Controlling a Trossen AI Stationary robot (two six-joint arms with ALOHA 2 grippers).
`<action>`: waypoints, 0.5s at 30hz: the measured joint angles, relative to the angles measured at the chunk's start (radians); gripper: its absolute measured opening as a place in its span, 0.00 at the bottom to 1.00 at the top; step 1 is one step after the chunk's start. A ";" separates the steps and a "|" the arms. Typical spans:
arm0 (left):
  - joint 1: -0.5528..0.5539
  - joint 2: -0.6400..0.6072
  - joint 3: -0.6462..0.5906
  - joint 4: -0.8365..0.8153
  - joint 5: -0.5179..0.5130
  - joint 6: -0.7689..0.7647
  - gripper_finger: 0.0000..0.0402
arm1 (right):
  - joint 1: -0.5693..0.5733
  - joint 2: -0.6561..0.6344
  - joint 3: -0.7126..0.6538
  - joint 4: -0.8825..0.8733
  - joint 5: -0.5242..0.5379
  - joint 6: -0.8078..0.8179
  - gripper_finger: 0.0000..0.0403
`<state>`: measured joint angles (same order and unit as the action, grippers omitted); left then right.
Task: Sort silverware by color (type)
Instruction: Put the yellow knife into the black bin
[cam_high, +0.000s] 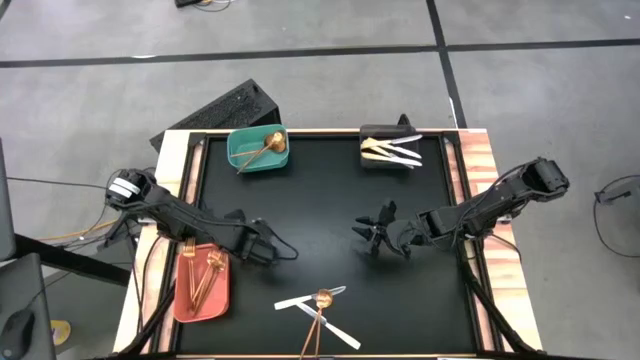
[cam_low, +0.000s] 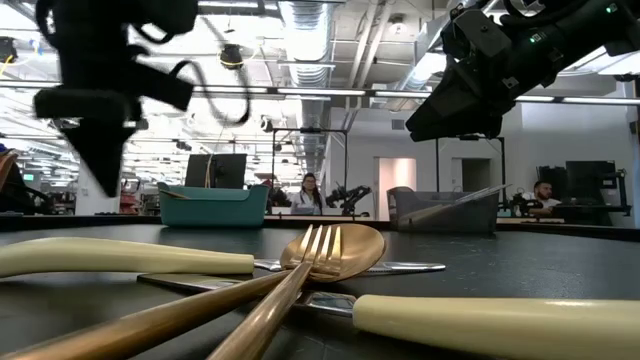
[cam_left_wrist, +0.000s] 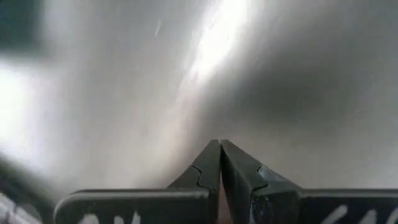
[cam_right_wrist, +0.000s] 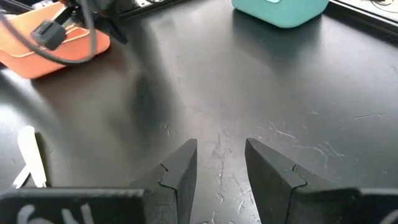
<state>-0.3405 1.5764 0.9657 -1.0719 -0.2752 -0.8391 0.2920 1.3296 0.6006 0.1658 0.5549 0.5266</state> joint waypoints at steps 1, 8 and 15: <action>0.000 0.000 0.009 0.028 -0.016 0.021 0.00 | 0.000 0.000 0.000 0.000 0.000 0.000 0.38; -0.014 0.010 -0.005 0.492 0.037 0.204 0.01 | 0.000 0.000 0.000 0.000 0.000 0.008 0.38; -0.082 0.067 -0.006 0.742 0.112 0.344 0.14 | 0.000 0.000 0.000 -0.002 -0.003 0.008 0.38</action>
<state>-0.4220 1.6431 0.9596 -0.3300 -0.1631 -0.4954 0.2920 1.3296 0.6006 0.1637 0.5522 0.5343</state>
